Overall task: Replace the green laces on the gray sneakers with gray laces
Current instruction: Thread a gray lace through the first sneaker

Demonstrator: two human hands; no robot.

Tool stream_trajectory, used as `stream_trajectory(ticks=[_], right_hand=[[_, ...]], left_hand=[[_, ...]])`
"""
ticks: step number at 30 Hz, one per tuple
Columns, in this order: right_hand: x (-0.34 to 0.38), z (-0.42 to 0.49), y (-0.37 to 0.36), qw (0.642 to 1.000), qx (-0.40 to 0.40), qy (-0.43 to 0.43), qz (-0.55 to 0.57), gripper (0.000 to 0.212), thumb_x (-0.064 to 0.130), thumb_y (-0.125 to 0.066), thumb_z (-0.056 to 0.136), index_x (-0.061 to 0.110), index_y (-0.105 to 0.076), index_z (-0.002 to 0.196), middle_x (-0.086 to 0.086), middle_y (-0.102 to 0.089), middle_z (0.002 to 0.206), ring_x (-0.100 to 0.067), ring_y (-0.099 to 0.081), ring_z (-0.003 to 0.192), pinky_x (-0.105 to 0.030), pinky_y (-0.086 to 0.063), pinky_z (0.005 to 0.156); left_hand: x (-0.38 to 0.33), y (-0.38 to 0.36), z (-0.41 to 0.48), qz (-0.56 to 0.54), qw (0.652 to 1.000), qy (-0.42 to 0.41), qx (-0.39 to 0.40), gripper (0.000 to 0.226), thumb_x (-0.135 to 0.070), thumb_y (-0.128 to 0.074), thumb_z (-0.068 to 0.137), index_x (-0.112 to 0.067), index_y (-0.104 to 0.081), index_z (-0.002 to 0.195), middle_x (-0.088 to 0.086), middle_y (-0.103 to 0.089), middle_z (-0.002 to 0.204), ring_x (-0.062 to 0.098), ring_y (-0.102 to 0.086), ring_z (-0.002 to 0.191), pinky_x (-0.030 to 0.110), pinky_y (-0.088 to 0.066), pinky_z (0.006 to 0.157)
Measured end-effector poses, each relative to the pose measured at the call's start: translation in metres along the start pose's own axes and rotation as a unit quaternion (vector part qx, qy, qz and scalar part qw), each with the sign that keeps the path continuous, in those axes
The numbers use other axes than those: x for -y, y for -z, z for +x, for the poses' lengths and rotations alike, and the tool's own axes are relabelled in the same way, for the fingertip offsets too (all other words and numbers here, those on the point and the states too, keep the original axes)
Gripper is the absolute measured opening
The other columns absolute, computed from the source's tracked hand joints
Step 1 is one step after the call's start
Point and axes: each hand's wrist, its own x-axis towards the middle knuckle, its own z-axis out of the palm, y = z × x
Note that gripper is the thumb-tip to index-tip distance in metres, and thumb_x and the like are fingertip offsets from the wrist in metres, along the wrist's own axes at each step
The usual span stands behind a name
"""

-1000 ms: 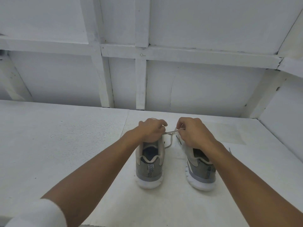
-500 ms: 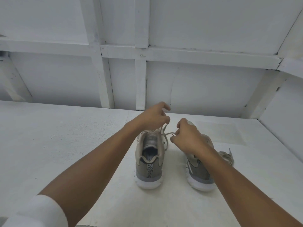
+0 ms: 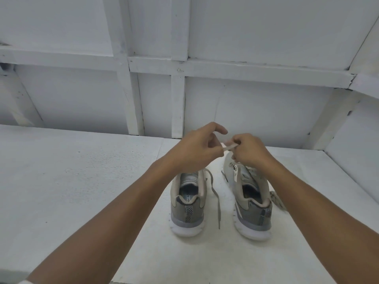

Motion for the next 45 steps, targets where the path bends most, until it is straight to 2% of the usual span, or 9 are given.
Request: stream_trajectory(ticks=[3, 7, 12, 16, 24, 28, 38, 42, 45], right_hand=[[-0.001, 0.007, 0.007, 0.992, 0.004, 0.000, -0.125, 0.054, 0.056, -0.027, 0.099, 0.016, -0.054, 0.074, -0.016, -0.051, 0.096, -0.030, -0.052, 0.075, -0.032, -0.041, 0.064], [0.006, 0.009, 0.013, 0.969, 0.017, -0.020, -0.248, 0.060, 0.058, -0.010, 0.099, 0.021, -0.055, 0.112, -0.010, -0.059, 0.114, -0.034, -0.056, 0.104, -0.041, -0.043, 0.083], [0.002, 0.012, 0.009, 0.995, 0.025, 0.072, -0.061, 0.026, 0.030, -0.049, 0.099, 0.012, -0.055, 0.083, 0.004, -0.058, 0.079, -0.020, -0.053, 0.075, -0.023, -0.038, 0.057], [0.008, 0.007, -0.003, 0.994, 0.042, 0.098, 0.007, 0.019, 0.025, -0.069, 0.089, 0.009, -0.062, 0.080, 0.000, -0.059, 0.065, -0.007, -0.056, 0.049, -0.016, -0.042, 0.047], [0.017, 0.002, -0.030, 0.982, 0.125, 0.103, 0.097, 0.026, -0.005, -0.052, 0.090, 0.016, -0.068, 0.088, -0.003, -0.072, 0.091, -0.008, -0.072, 0.076, -0.023, -0.057, 0.076], [0.021, -0.006, -0.050, 0.982, 0.107, 0.098, 0.124, 0.027, -0.002, -0.046, 0.091, 0.012, -0.068, 0.087, -0.005, -0.072, 0.082, -0.004, -0.069, 0.069, -0.017, -0.053, 0.066], [0.013, 0.002, -0.040, 0.993, 0.073, 0.042, -0.084, 0.020, 0.005, -0.051, 0.088, 0.017, -0.067, 0.091, -0.001, -0.067, 0.098, -0.014, -0.060, 0.075, -0.017, -0.042, 0.055], [0.020, -0.018, -0.036, 0.949, 0.197, -0.013, -0.245, 0.006, 0.002, -0.061, 0.087, 0.005, -0.065, 0.084, -0.010, -0.067, 0.087, -0.019, -0.069, 0.069, -0.029, -0.057, 0.056], [0.021, -0.043, -0.048, 0.902, 0.258, 0.011, -0.347, 0.018, 0.000, -0.054, 0.090, 0.006, -0.053, 0.073, -0.009, -0.058, 0.085, -0.021, -0.069, 0.071, -0.020, -0.045, 0.047]], left_hand=[[0.007, -0.006, -0.011, -0.004, 1.000, 0.013, -0.003, 0.035, -0.021, -0.060, 0.092, -0.028, -0.050, 0.125, -0.009, -0.069, 0.088, -0.001, -0.059, 0.072, 0.019, -0.045, 0.066], [0.025, -0.014, -0.022, -0.032, 0.998, 0.052, -0.031, 0.033, -0.026, -0.061, 0.092, -0.029, -0.052, 0.124, -0.014, -0.068, 0.092, 0.000, -0.062, 0.086, 0.021, -0.050, 0.075], [0.070, -0.012, -0.033, -0.025, 0.952, 0.183, -0.243, 0.016, -0.026, -0.058, 0.092, -0.025, -0.062, 0.108, -0.011, -0.063, 0.097, 0.005, -0.060, 0.089, 0.019, -0.043, 0.069], [0.098, -0.025, -0.046, -0.028, 0.939, 0.245, -0.241, 0.017, -0.037, -0.063, 0.090, -0.023, -0.062, 0.099, -0.013, -0.060, 0.089, 0.007, -0.058, 0.088, 0.017, -0.039, 0.064], [0.114, -0.046, -0.048, -0.058, 0.929, 0.246, -0.271, 0.030, -0.051, -0.057, 0.090, -0.026, -0.071, 0.100, -0.010, -0.070, 0.093, 0.003, -0.062, 0.083, 0.017, -0.045, 0.066], [0.115, -0.055, -0.047, -0.062, 0.920, 0.250, -0.294, 0.032, -0.050, -0.055, 0.092, -0.026, -0.071, 0.106, -0.010, -0.070, 0.095, 0.002, -0.062, 0.083, 0.014, -0.043, 0.064], [0.120, -0.057, -0.049, -0.074, 0.920, 0.244, -0.299, 0.035, -0.051, -0.053, 0.093, -0.026, -0.070, 0.110, -0.009, -0.071, 0.099, 0.004, -0.063, 0.088, 0.019, -0.046, 0.070], [0.122, -0.057, -0.049, -0.080, 0.919, 0.246, -0.297, 0.032, -0.050, -0.054, 0.093, -0.027, -0.070, 0.109, -0.009, -0.071, 0.099, 0.001, -0.063, 0.086, 0.016, -0.045, 0.069], [0.122, -0.058, -0.049, -0.079, 0.920, 0.243, -0.297, 0.033, -0.050, -0.054, 0.093, -0.027, -0.070, 0.109, -0.009, -0.071, 0.099, 0.000, -0.062, 0.086, 0.016, -0.045, 0.070]])
